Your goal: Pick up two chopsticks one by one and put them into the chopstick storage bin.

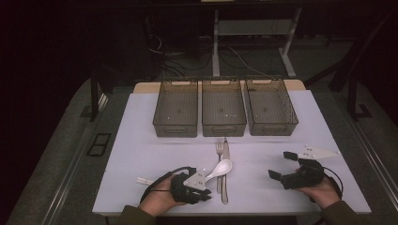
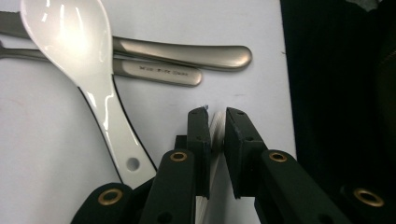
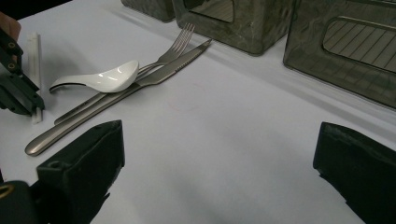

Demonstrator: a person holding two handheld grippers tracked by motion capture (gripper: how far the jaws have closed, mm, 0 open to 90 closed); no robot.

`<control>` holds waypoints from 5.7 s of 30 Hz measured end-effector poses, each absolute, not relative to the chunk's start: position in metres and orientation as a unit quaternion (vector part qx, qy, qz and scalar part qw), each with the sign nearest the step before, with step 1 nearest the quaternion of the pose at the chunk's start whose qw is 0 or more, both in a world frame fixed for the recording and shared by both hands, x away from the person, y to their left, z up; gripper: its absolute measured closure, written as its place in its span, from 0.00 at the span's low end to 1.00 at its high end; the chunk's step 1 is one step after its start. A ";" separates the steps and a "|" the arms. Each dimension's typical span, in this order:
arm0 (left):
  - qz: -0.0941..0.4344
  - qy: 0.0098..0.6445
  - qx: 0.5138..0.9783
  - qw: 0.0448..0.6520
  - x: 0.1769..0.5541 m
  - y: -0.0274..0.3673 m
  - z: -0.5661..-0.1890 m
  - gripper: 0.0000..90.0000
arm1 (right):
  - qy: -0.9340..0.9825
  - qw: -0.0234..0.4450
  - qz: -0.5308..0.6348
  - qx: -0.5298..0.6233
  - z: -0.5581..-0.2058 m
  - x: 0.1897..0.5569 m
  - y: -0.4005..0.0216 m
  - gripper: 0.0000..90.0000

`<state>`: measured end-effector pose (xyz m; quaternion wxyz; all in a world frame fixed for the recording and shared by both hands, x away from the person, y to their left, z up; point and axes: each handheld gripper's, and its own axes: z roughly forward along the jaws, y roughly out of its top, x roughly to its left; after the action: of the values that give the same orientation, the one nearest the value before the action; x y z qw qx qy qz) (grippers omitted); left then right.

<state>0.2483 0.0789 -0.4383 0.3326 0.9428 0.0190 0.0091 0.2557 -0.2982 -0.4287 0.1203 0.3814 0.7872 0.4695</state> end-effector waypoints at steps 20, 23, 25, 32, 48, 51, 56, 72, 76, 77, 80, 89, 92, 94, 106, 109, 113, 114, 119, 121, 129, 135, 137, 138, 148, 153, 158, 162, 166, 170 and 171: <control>0.025 0.067 0.931 0.359 0.256 0.128 -0.420 0.72 | 0.786 0.119 0.471 0.382 -0.428 0.255 -0.299 0.02; 0.027 0.078 0.932 0.352 0.260 0.144 -0.418 0.70 | 0.787 0.118 0.471 0.382 -0.428 0.255 -0.298 0.02; 0.031 0.085 0.936 0.341 0.265 0.160 -0.418 0.68 | 0.786 0.119 0.471 0.382 -0.428 0.255 -0.298 0.02; 0.008 0.096 0.944 0.316 0.274 0.207 -0.428 0.67 | 0.787 0.117 0.470 0.383 -0.428 0.255 -0.298 0.02; 0.010 0.089 0.952 0.294 0.270 0.208 -0.431 0.79 | 0.786 0.118 0.471 0.382 -0.428 0.256 -0.299 0.02; 0.009 0.091 0.952 0.294 0.265 0.207 -0.430 0.80 | 0.786 0.117 0.470 0.383 -0.428 0.255 -0.299 0.02; 0.015 0.106 0.952 0.288 0.257 0.206 -0.429 0.80 | 0.787 0.118 0.470 0.383 -0.428 0.255 -0.298 0.02; 0.017 0.126 0.932 0.340 0.252 0.205 -0.426 0.76 | 0.787 0.118 0.469 0.383 -0.429 0.256 -0.298 0.02; 0.016 0.124 0.927 0.353 0.254 0.202 -0.426 0.79 | 0.788 0.118 0.469 0.381 -0.429 0.256 -0.297 0.02; 0.017 0.119 0.928 0.353 0.255 0.201 -0.426 0.81 | 0.788 0.118 0.469 0.381 -0.429 0.256 -0.298 0.02; 0.013 0.112 0.931 0.348 0.256 0.199 -0.429 0.83 | 0.788 0.118 0.469 0.381 -0.429 0.255 -0.298 0.02; 0.013 0.111 0.936 0.334 0.258 0.200 -0.435 0.86 | 0.788 0.118 0.469 0.381 -0.429 0.256 -0.298 0.02; 0.012 0.113 0.937 0.331 0.258 0.199 -0.436 0.87 | 0.788 0.118 0.469 0.382 -0.429 0.256 -0.297 0.02; 0.013 0.111 0.937 0.331 0.258 0.199 -0.436 0.87 | 0.788 0.118 0.469 0.382 -0.429 0.256 -0.297 0.02; 0.017 0.065 0.942 0.330 0.261 0.200 -0.437 0.90 | 0.789 0.118 0.468 0.379 -0.429 0.256 -0.297 0.02; 0.015 0.057 0.942 0.331 0.262 0.200 -0.437 0.91 | 0.790 0.118 0.468 0.379 -0.429 0.256 -0.297 0.02; 0.014 0.044 0.943 0.330 0.263 0.200 -0.437 0.91 | 0.790 0.118 0.468 0.379 -0.429 0.256 -0.297 0.02; 0.013 0.043 0.943 0.330 0.263 0.200 -0.437 0.92 | 0.789 0.118 0.468 0.379 -0.429 0.256 -0.297 0.02; 0.012 0.035 0.944 0.329 0.264 0.199 -0.436 0.92 | 0.790 0.118 0.468 0.379 -0.429 0.256 -0.297 0.02; 0.012 0.033 0.944 0.329 0.264 0.200 -0.436 0.92 | 0.789 0.118 0.468 0.379 -0.429 0.256 -0.297 0.02; 0.013 0.036 0.943 0.332 0.265 0.200 -0.435 0.94 | 0.788 0.118 0.469 0.380 -0.429 0.256 -0.298 0.02; 0.020 0.036 0.939 0.341 0.264 0.200 -0.431 0.94 | 0.788 0.118 0.469 0.380 -0.429 0.256 -0.298 0.02; 0.019 0.038 0.938 0.345 0.263 0.199 -0.429 0.94 | 0.789 0.118 0.468 0.379 -0.429 0.256 -0.298 0.02; 0.019 0.036 0.937 0.347 0.262 0.199 -0.428 0.94 | 0.789 0.118 0.468 0.379 -0.429 0.256 -0.298 0.02; 0.037 0.094 0.918 0.382 0.270 0.195 -0.412 0.94 | 0.789 0.117 0.468 0.381 -0.429 0.256 -0.297 0.02; 0.055 0.131 0.906 0.398 0.275 0.192 -0.405 0.94 | 0.788 0.116 0.468 0.381 -0.429 0.257 -0.298 0.02; 0.076 0.162 0.893 0.412 0.279 0.190 -0.398 0.94 | 0.788 0.116 0.469 0.383 -0.429 0.257 -0.298 0.02; 0.085 0.183 0.882 0.425 0.282 0.188 -0.395 0.93 | 0.788 0.115 0.469 0.383 -0.429 0.257 -0.297 0.02; 0.091 0.208 0.872 0.434 0.286 0.187 -0.391 0.94 | 0.788 0.116 0.468 0.382 -0.430 0.257 -0.297 0.02; 0.098 0.227 0.865 0.437 0.292 0.187 -0.388 0.94 | 0.789 0.117 0.467 0.381 -0.430 0.257 -0.296 0.02; 0.099 0.235 0.861 0.439 0.293 0.186 -0.387 0.94 | 0.790 0.116 0.467 0.380 -0.430 0.257 -0.296 0.02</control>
<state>0.2928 0.1864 -0.3871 0.4392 0.8614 0.2352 0.0988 0.2570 -0.2961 -0.4302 0.1164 0.3804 0.7897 0.4671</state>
